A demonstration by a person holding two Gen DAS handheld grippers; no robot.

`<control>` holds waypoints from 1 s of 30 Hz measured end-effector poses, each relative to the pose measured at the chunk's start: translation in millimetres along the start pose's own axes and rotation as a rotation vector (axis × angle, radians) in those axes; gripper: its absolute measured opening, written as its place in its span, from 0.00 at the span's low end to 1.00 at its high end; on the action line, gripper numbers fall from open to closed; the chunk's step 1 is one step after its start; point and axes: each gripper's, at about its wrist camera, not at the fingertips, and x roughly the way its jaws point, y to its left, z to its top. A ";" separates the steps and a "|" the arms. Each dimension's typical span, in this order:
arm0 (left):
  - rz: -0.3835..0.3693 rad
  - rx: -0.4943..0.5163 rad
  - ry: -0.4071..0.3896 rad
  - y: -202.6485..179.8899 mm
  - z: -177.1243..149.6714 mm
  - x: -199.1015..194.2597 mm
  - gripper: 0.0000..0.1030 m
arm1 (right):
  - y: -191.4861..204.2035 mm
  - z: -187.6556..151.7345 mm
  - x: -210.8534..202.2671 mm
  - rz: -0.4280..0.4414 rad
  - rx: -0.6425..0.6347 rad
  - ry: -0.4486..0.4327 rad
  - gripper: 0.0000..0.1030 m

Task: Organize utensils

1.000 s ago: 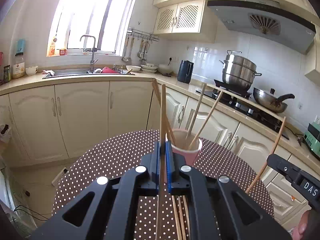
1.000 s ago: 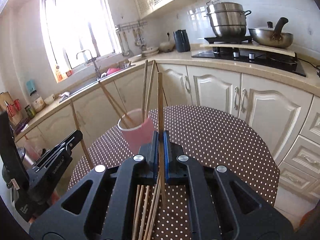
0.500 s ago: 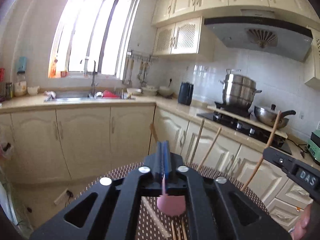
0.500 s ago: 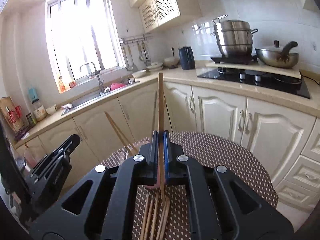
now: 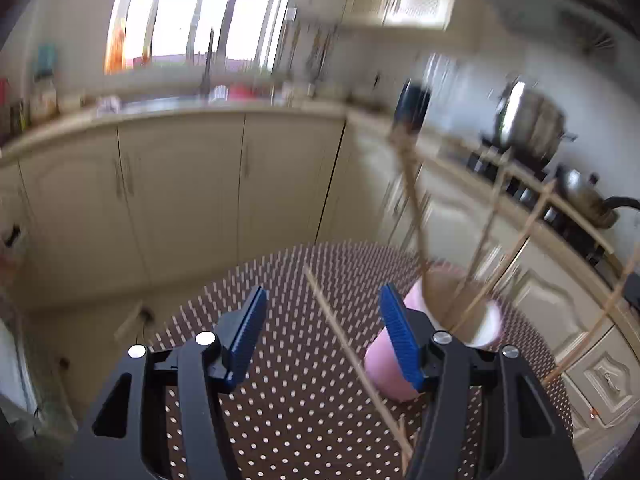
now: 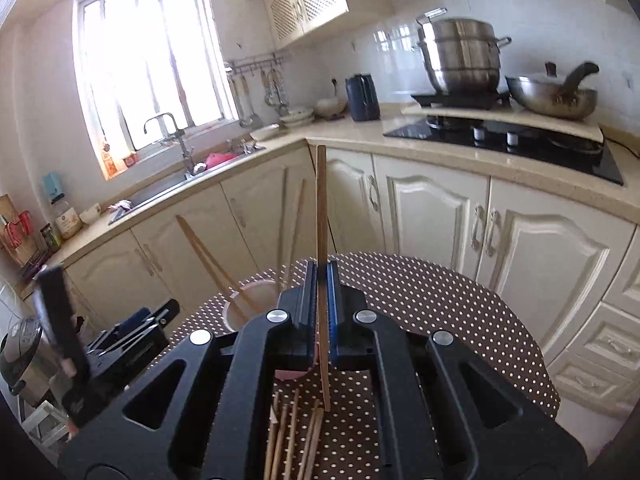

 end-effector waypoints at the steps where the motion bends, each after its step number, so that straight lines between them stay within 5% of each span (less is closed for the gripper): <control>1: 0.007 0.006 0.045 -0.5 0.7 11.9 0.57 | -3.8 0.0 3.5 -0.004 0.004 0.010 0.05; 10: 0.186 0.109 0.225 -10.7 -0.5 98.5 0.57 | -28.8 11.6 19.7 -0.047 0.024 0.020 0.05; 24: 0.114 0.050 0.344 -4.7 -0.7 133.9 0.57 | -27.7 1.4 49.2 -0.028 -0.003 0.076 0.05; 25: 0.120 0.056 0.348 -7.9 -0.3 138.8 0.54 | -28.0 0.8 50.1 -0.028 -0.004 0.079 0.05; 28: 0.205 0.132 0.344 -16.9 -0.8 141.0 0.08 | -29.0 -0.4 50.6 -0.032 0.001 0.086 0.05; 30: 0.201 0.136 0.332 -20.3 -1.1 143.0 0.06 | -29.4 0.3 50.2 -0.038 0.003 0.086 0.04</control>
